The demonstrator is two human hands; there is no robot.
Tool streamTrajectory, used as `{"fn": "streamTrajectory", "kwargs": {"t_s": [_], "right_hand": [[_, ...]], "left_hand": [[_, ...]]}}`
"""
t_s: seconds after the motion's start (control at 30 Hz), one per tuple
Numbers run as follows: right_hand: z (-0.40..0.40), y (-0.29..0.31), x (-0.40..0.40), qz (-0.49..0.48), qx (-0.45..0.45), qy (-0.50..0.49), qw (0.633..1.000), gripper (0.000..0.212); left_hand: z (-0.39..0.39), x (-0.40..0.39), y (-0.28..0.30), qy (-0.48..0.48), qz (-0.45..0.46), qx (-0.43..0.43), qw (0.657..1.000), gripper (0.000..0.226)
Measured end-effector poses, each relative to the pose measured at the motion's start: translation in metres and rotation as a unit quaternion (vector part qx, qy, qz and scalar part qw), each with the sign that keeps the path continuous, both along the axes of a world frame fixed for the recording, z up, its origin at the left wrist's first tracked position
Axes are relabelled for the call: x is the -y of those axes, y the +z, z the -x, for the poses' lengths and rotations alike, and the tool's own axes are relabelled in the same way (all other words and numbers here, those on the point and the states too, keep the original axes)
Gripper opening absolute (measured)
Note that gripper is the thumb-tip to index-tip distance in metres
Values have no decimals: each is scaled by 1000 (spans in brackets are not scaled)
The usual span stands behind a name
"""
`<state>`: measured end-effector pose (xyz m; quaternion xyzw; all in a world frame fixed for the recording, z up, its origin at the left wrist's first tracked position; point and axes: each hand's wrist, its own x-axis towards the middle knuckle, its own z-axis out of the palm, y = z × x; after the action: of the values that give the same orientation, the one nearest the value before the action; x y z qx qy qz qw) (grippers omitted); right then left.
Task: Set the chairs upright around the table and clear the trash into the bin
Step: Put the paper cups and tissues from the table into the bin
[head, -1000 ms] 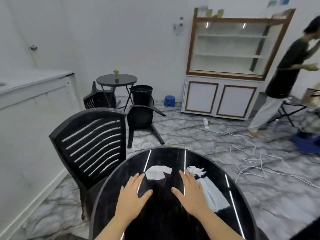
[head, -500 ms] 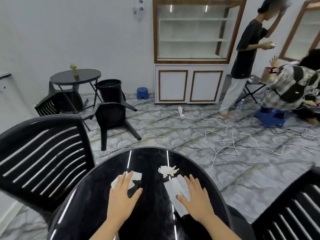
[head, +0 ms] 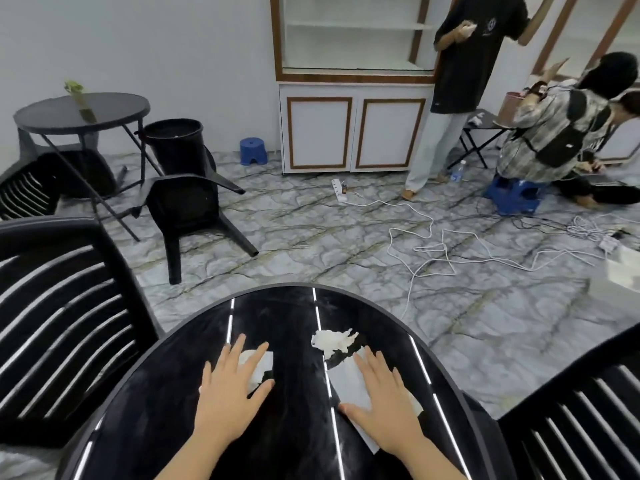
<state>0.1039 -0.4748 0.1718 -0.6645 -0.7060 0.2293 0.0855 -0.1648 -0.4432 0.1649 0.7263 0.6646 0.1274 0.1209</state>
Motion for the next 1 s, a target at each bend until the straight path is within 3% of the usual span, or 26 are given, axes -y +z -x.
{"fn": "streamTrajectory", "kwargs": {"t_s": [0.17,0.43,0.53,0.67,0.73,0.87,1.0], "right_hand": [[4,-11,-1,-31,37,-14,999,85],[5,-20,-2,-57,8,-29,998,74],[6,-18,1,-58,-10,-23,998,77],[7,-17,7,-57,-44,-24,997,84],[8,-21,15,-68,-61,-24,996,96],[18,-26,40,-88,-94,-23,991,99],[28,-38,58,-135,-110,5,985,54]], "left_hand": [[2,0,-19,-6,18,16,1000,86],[1,4,-17,-6,29,76,997,84],[0,6,-16,-1,33,92,995,77],[-5,17,-15,28,30,126,991,40],[-7,28,-16,40,24,137,989,37],[-9,54,-16,59,25,158,985,43],[-13,87,-17,60,3,180,982,44]]}}
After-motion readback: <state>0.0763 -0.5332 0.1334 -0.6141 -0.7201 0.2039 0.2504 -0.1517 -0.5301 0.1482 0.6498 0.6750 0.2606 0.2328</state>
